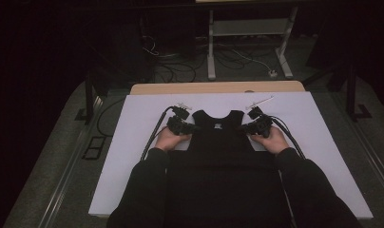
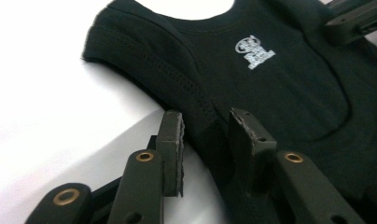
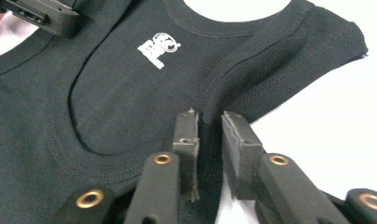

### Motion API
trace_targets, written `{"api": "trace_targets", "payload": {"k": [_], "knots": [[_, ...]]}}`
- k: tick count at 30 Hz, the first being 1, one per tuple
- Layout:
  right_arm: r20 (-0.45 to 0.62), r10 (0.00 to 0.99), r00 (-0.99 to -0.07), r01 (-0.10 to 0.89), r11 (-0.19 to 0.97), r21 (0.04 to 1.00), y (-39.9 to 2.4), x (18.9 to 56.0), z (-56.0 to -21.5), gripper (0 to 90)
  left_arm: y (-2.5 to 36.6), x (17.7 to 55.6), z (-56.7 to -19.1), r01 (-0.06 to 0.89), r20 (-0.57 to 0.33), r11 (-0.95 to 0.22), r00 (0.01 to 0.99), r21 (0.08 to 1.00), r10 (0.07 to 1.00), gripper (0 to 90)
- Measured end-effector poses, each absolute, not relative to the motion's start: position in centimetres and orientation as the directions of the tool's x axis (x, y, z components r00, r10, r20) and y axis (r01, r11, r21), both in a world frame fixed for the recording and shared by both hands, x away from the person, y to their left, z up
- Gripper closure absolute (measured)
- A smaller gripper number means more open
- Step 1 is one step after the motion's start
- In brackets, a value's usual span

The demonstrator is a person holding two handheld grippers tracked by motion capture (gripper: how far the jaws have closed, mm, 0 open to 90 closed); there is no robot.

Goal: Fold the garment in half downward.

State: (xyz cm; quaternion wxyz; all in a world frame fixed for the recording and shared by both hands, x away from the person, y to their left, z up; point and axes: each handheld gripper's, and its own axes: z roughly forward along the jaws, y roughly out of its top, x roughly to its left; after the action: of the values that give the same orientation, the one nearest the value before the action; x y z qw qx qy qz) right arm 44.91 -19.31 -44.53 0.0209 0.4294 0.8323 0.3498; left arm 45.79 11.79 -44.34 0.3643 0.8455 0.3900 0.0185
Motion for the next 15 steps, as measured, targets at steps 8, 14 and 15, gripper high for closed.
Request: {"api": "trace_targets", "payload": {"k": [8, 14, 15], "knots": [[0.322, 0.716, -0.619, 0.725, 0.363, 0.586, -19.47, 44.91, -44.66, 84.1, 11.76, 45.69, -44.51, 0.679, -0.309, -0.412, 0.680, 0.608, 0.665, 83.1], [0.328, 0.712, -0.621, 0.725, 0.362, 0.586, -19.58, 44.56, -44.49, 85.4, 11.83, 45.58, -44.44, 0.687, -0.319, -0.402, 0.672, 0.606, 0.668, 85.1], [0.330, 0.710, -0.622, 0.724, 0.360, 0.588, -19.62, 44.46, -44.48, 85.4, 11.84, 45.47, -44.36, 0.679, -0.308, -0.411, 0.679, 0.608, 0.667, 85.3]]}}
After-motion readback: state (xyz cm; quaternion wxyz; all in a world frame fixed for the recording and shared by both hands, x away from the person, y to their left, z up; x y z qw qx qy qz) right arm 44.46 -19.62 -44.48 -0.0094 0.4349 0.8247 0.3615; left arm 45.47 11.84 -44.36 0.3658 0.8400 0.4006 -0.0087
